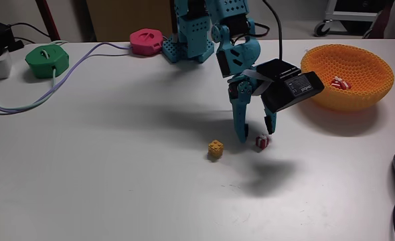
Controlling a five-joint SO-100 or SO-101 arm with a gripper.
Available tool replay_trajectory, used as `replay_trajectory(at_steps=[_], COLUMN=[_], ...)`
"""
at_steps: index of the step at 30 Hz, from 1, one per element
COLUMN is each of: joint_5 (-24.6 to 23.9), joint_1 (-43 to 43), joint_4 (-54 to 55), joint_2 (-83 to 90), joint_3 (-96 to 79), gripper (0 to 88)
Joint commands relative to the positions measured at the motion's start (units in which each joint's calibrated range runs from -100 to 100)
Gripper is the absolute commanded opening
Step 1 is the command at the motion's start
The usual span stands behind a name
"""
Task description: Place cube pieces into the yellow basket
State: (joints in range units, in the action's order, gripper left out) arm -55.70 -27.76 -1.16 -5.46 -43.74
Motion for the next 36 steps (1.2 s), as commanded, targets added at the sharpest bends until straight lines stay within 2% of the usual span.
replay_trajectory(at_steps=[1, 11, 13, 14, 17, 20, 22, 26, 30, 36], joint_5=[-0.6, -0.2, -0.5, 0.3, 1.5, 1.8, 1.9, -2.5, -8.2, -21.2], joint_1=[-0.5, 0.3, 0.3, 0.3, 0.3, -0.5, -1.2, -7.8, -16.4, -30.5], joint_4=[2.7, 4.8, 4.6, 4.5, 2.8, -3.4, -12.0, -22.9, -32.7, -36.6], joint_2=[-1.4, -6.7, -6.7, -6.7, -4.7, 2.5, 9.7, 20.8, 22.6, 21.8], joint_3=[1.6, 5.1, 5.3, 5.6, 6.0, 6.4, 8.1, 12.6, 23.6, 28.3], gripper=[26.2, 19.3, 10.7, 1.7, 0.0, 0.0, 0.0, 0.0, 0.0, 0.0])
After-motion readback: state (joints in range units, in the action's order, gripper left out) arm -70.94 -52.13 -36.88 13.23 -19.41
